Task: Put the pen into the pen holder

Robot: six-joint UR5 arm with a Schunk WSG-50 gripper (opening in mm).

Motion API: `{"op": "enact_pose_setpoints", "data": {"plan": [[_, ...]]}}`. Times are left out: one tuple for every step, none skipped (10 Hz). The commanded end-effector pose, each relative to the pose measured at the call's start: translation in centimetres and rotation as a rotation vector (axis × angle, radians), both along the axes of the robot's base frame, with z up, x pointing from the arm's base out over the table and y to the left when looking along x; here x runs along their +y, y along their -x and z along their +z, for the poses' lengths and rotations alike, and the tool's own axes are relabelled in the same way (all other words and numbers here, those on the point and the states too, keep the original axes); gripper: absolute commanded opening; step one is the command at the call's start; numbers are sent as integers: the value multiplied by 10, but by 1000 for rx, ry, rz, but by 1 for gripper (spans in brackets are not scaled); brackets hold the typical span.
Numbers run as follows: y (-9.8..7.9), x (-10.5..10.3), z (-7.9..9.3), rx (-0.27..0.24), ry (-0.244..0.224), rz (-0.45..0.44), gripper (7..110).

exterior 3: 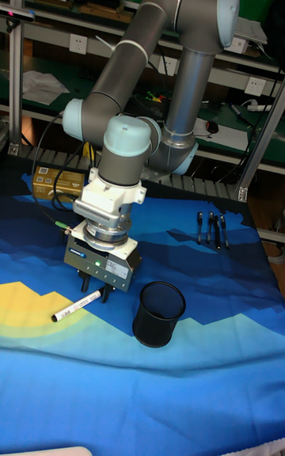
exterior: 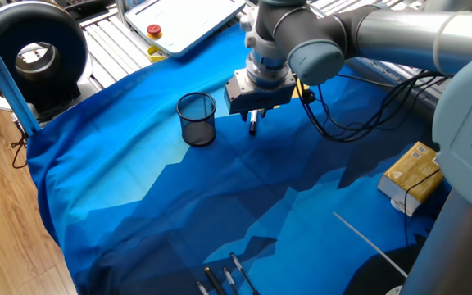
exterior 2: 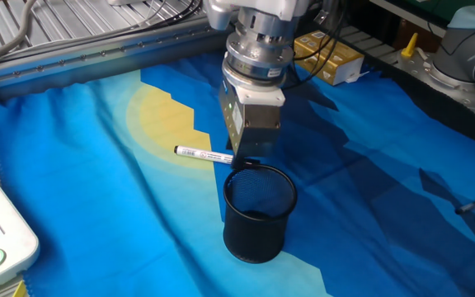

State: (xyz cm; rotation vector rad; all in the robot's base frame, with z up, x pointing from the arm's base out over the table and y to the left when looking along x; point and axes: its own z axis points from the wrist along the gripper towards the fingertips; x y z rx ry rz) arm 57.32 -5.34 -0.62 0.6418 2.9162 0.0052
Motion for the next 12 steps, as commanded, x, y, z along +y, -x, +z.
{"op": "enact_pose_setpoints", "data": {"plan": [[3,-5,-6,18,-1,-52,22],[8,-9,-8,41,13,-78,22],[11,-10,-8,51,16,-88,22],[11,-10,-8,53,16,-89,22],[13,-11,-8,57,20,-90,22],[13,-12,-8,59,23,-82,22],[14,-13,-7,61,24,-70,7],[16,-12,-6,67,25,-54,7],[20,-10,-4,76,19,-37,7],[22,-8,-2,80,20,-16,7],[26,-7,-1,89,23,14,7],[28,-9,0,97,39,44,7]]}}
